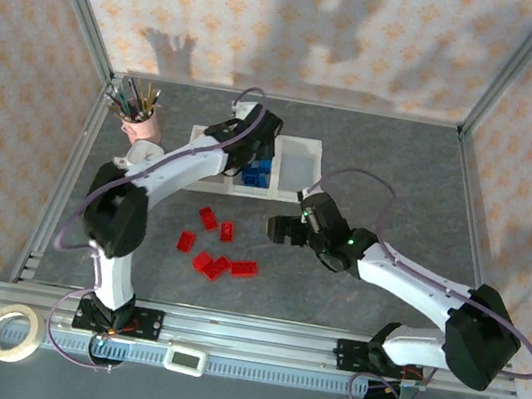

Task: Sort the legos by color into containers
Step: Pick up the lego from the bottom-center of the table.

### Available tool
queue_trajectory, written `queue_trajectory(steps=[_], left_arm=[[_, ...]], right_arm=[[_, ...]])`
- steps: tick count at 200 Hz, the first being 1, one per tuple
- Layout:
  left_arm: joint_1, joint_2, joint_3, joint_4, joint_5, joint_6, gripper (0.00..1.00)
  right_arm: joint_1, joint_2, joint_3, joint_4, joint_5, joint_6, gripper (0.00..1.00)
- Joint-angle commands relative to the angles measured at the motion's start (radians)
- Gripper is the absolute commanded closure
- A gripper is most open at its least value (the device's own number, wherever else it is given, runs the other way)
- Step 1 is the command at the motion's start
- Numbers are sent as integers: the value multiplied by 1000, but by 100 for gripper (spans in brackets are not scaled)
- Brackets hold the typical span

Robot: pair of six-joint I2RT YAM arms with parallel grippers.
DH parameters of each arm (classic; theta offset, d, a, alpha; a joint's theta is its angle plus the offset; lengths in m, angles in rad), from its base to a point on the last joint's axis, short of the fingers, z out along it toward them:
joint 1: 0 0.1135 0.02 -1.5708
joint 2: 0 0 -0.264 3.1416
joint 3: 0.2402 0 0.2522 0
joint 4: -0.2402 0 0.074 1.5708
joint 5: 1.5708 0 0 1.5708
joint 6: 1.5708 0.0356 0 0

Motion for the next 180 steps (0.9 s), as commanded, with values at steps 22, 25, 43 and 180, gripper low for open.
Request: queue_trajectory(steps=[22, 25, 43, 180], left_arm=[[10, -274, -263, 70, 134, -6, 11], [11, -298, -286, 75, 139, -31, 11], [11, -428, -418, 100, 157, -54, 7], [11, -875, -784, 7, 136, -191, 1]], right_arm=[[111, 26, -14, -119, 107, 24, 0], [122, 27, -16, -120, 113, 27, 0], [190, 43, -30, -129, 156, 47, 0], [436, 319, 27, -5, 352, -56, 4]])
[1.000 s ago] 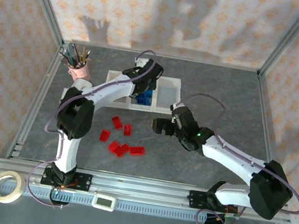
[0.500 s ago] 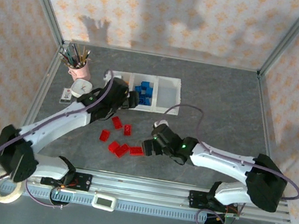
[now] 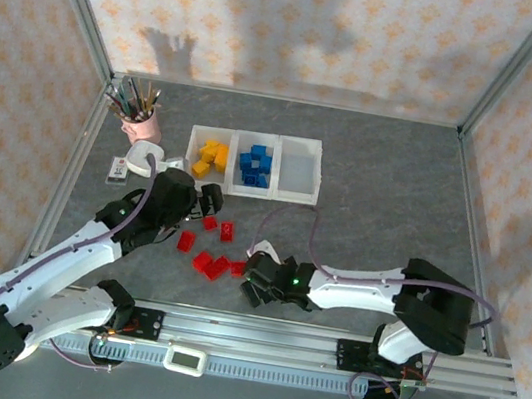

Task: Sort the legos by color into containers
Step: Pick up the lego from the bottom-center of the table.

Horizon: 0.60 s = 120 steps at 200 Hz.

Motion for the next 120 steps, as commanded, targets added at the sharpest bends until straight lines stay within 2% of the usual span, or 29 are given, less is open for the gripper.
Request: queue_trajectory(steps=[1, 31, 81, 120], left_arm=[[10, -24, -15, -38, -31, -34, 1], [12, -52, -36, -33, -39, -56, 1], [13, -70, -56, -37, -52, -72, 1], [11, -75, -60, -36, -63, -77, 1]], right_arm=[[3, 44, 61, 32, 128, -27, 4], [-21, 89, 93, 73, 139, -39, 8], [-82, 137, 130, 133, 47, -120, 20], [-106, 178, 167, 184, -42, -201, 23]])
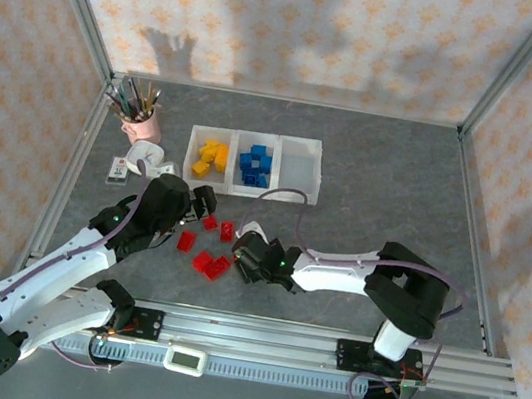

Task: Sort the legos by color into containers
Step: Pick up the lego from the bottom-center of the table, then place the lego in the container.

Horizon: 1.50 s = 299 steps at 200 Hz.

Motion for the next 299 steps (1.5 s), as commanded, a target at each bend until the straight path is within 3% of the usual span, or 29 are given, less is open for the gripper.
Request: queue_trajectory(steps=[1, 28, 72, 131, 162, 195, 231, 258, 299], left_arm=[[6, -16, -10, -24, -35, -19, 1], [6, -19, -12, -25, -39, -19, 1], [6, -30, -19, -29, -43, -19, 1], [6, -29, -20, -21, -38, -16, 1], [6, -19, -6, -4, -18, 2, 1], [6, 24, 30, 33, 6, 33, 1], [5, 82, 64, 117, 32, 59, 1], [6, 137, 95, 174, 35, 70, 1], [7, 199, 138, 213, -12, 81, 1]], right_arm=[[-16, 27, 44, 46, -44, -72, 23], [-40, 67, 92, 40, -32, -102, 21], [-63, 111, 128, 25, -37, -108, 31], [-64, 79, 103, 16, -113, -82, 65], [-72, 12, 96, 1, -86, -49, 81], [-150, -117, 108, -47, -69, 3, 81], [-312, -190, 176, -94, 0, 39, 80], [-437, -124, 279, -117, 47, 68, 80], [-542, 44, 429, -98, 101, 90, 79]])
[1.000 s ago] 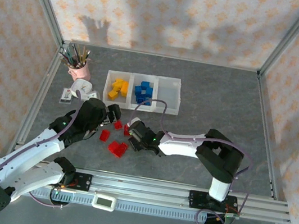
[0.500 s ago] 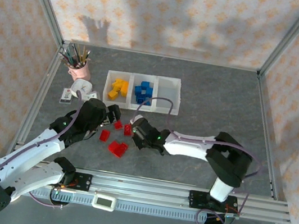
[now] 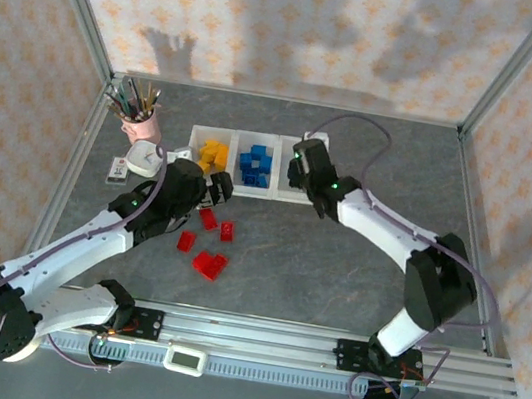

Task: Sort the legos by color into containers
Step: Place the lego in the container, then pick up the lego from the center of the table.

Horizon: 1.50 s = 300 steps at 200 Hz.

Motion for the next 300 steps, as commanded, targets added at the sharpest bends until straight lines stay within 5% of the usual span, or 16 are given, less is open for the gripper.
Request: queue_trajectory(steps=[1, 35, 55, 119, 165, 210, 250, 300], left_arm=[[8, 21, 40, 57, -40, 24, 1], [12, 59, 59, 69, -42, 31, 1], [14, 63, 55, 79, -49, 30, 1], [19, -2, 43, -6, -58, 39, 1], [21, -158, -8, -178, -114, 11, 1], [21, -277, -35, -315, -147, -29, 1], [21, -339, -54, -364, -147, -56, 1], [21, -362, -80, -364, -145, -70, 1]], right_arm=[[-41, 97, 75, -15, 55, 32, 79], [-79, 273, 235, -41, 32, 6, 76], [-79, 317, 289, -55, 50, -4, 60], [24, 127, 155, -85, -42, 14, 27], [240, 32, -14, -105, -48, 189, 20], [410, 117, -20, -66, -44, 332, 14], [464, 233, 44, -64, -26, 363, 14], [470, 331, 99, -72, 17, 345, 27]])
